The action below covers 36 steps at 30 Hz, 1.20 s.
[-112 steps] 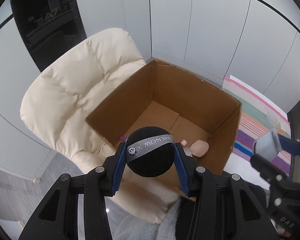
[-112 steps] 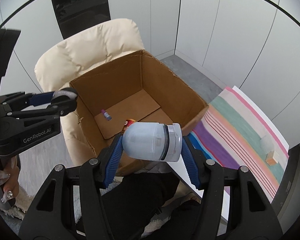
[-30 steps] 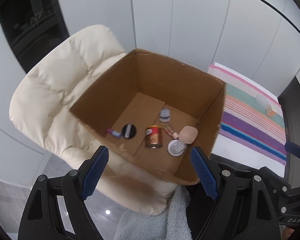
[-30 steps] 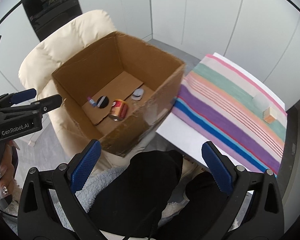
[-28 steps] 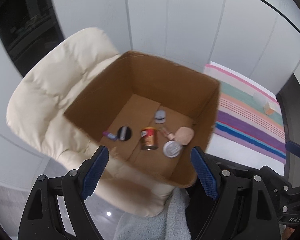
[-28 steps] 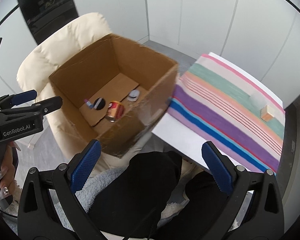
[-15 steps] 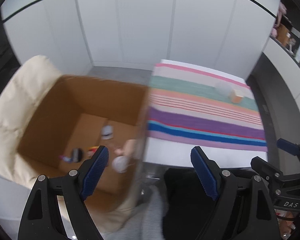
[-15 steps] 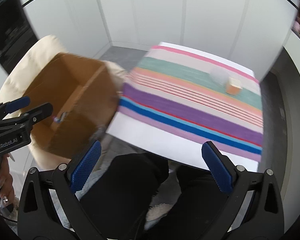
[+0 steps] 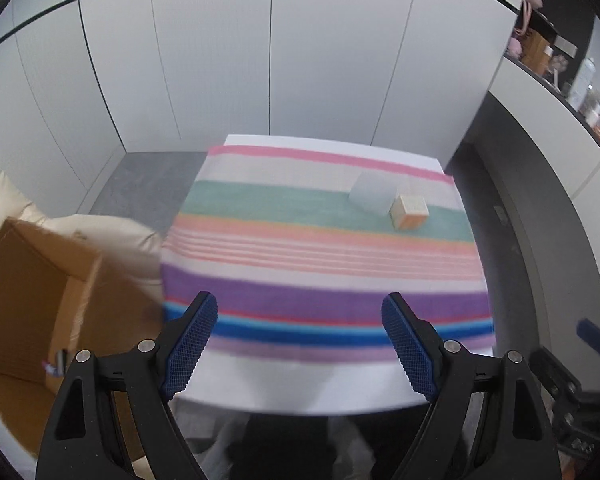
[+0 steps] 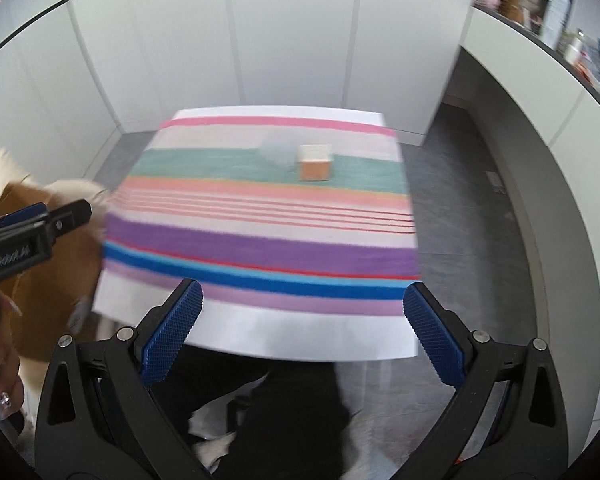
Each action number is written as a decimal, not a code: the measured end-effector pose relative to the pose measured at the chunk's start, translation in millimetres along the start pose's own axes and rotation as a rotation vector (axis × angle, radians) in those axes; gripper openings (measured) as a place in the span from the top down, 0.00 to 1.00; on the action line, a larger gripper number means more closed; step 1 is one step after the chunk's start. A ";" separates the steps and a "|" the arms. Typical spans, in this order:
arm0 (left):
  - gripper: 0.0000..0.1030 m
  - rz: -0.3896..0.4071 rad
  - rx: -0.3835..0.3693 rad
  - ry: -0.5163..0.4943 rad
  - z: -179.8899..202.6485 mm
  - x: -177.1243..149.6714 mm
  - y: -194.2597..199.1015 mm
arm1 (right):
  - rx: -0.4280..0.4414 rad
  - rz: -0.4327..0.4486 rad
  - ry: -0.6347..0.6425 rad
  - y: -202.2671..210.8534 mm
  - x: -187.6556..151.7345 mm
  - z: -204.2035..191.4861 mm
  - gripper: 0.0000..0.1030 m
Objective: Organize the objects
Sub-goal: 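Move both tools back from the box toward the tray and cube on the cloth, then grasp the clear square tray with the left tool while the right tool grasps the cube box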
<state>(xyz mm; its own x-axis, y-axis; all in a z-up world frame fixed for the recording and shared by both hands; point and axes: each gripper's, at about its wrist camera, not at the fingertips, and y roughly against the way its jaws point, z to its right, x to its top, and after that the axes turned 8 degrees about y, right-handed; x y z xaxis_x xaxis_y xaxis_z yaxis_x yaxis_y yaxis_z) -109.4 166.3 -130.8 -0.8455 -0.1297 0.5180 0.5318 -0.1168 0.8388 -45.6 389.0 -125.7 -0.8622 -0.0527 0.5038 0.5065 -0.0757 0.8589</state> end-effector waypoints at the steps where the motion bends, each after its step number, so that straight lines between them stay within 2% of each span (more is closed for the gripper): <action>1: 0.17 -0.008 -0.004 0.013 5.0 2.7 -8.8 | -0.005 -0.002 -0.007 -3.6 1.6 8.5 0.01; 5: 0.17 -0.059 -0.008 0.043 16.2 13.6 -46.6 | -0.021 -0.002 -0.024 -25.4 18.9 36.0 0.01; 8: 0.17 -0.077 0.027 0.041 16.7 23.7 -72.5 | -0.022 -0.002 -0.026 -44.4 33.0 42.7 0.01; 13: 0.17 -0.098 0.042 0.037 19.8 43.1 -112.4 | 0.031 -0.002 -0.044 -99.6 64.2 45.0 0.01; 16: 0.17 -0.108 0.040 0.004 29.4 55.4 -141.7 | 0.053 -0.024 -0.066 -147.3 83.7 44.9 0.01; 20: 0.17 -0.140 0.002 -0.056 48.3 66.8 -185.4 | 0.054 -0.042 -0.098 -222.7 113.3 44.4 0.01; 25: 0.17 -0.192 -0.063 -0.155 74.5 73.3 -228.7 | 0.055 -0.045 -0.131 -293.9 136.4 46.4 0.01; 26: 0.17 -0.198 -0.065 -0.183 81.6 74.4 -237.5 | 0.055 -0.050 -0.128 -309.3 139.1 46.0 0.05; 27: 0.17 -0.202 -0.071 -0.200 86.0 74.8 -242.4 | 0.052 -0.052 -0.123 -317.4 139.7 46.2 0.21; 29: 0.17 -0.216 -0.095 -0.245 99.7 77.3 -256.8 | 0.076 -0.057 -0.119 -331.9 138.1 49.5 0.46; 33: 0.17 -0.252 -0.145 -0.304 127.6 83.0 -280.9 | 0.055 0.004 -0.180 -325.7 121.7 71.1 0.47; 36: 0.17 -0.262 -0.136 -0.336 149.7 87.8 -300.2 | 0.072 0.012 -0.203 -322.1 108.6 85.8 0.47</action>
<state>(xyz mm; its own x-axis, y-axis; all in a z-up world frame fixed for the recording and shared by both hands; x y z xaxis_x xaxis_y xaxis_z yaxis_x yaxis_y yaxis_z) -350.5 337.4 -312.1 -0.9092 0.2462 0.3356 0.2801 -0.2345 0.9309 -303.0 493.2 -339.7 -0.8436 0.1491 0.5158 0.5211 -0.0042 0.8535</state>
